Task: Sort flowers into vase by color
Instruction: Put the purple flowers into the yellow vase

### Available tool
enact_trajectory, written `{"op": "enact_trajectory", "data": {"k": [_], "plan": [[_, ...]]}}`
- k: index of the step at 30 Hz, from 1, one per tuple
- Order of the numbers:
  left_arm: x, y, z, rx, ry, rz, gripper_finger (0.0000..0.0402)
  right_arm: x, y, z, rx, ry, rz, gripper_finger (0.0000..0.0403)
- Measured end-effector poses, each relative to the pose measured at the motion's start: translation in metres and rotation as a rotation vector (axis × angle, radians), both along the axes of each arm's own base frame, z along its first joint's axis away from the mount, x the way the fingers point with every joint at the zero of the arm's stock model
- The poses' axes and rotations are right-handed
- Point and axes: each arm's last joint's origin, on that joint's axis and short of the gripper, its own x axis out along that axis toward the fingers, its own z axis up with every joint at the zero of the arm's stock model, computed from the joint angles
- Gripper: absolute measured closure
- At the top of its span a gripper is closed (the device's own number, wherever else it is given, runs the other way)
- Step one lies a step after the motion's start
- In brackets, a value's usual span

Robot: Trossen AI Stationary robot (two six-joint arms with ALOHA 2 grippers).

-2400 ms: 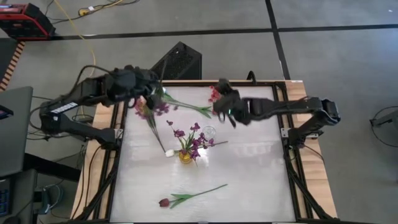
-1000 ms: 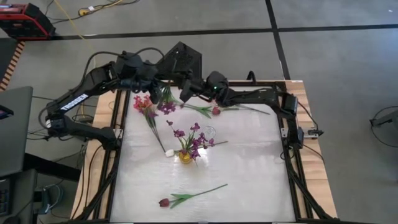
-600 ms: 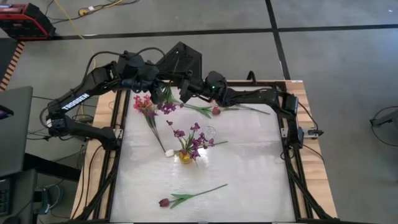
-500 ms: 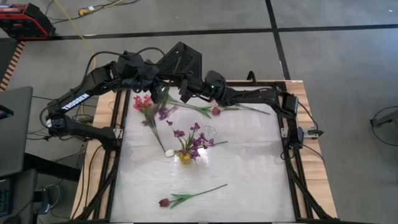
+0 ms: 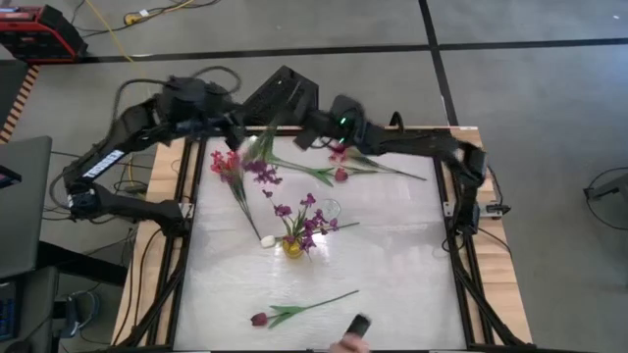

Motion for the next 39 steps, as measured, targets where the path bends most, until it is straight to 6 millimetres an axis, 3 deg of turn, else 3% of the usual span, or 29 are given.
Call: {"op": "enact_trajectory", "data": {"k": [5, 9, 13, 17, 22, 27, 34, 39], "plan": [[-0.030, -0.016, 0.019, 0.074, -0.097, 0.034, 0.0285, -0.049, -0.022, 0.044, 0.476, -0.154, 0.009, 0.0364], [-0.048, -0.026, 0.015, 0.077, -0.135, 0.025, 0.0284, -0.092, -0.040, 0.065, 0.977, -0.324, 0.075, 0.0364], [-0.047, -0.030, -0.006, 0.038, -0.196, -0.106, 0.0283, -0.122, -0.054, 0.072, 1.498, -0.320, 0.282, 0.0364], [-0.030, -0.029, -0.031, 0.030, -0.313, -0.303, 0.0283, -0.127, -0.054, 0.068, 1.865, -0.186, 0.455, 0.0364], [-0.002, -0.029, -0.062, 0.090, -0.469, -0.514, 0.0270, -0.109, -0.034, 0.054, 2.018, -0.018, 0.544, 0.0364], [0.026, -0.029, -0.093, 0.109, -0.514, -0.575, 0.0231, -0.089, 0.004, 0.055, 2.010, 0.115, 0.655, 0.0362], [0.063, -0.037, -0.115, 0.126, -0.504, -0.658, 0.0167, -0.063, 0.052, 0.057, 1.952, 0.194, 0.796, 0.0361], [0.071, -0.043, -0.111, 0.167, -0.573, -0.697, 0.0151, -0.054, 0.070, 0.058, 1.917, 0.203, 0.849, 0.0360]]}}
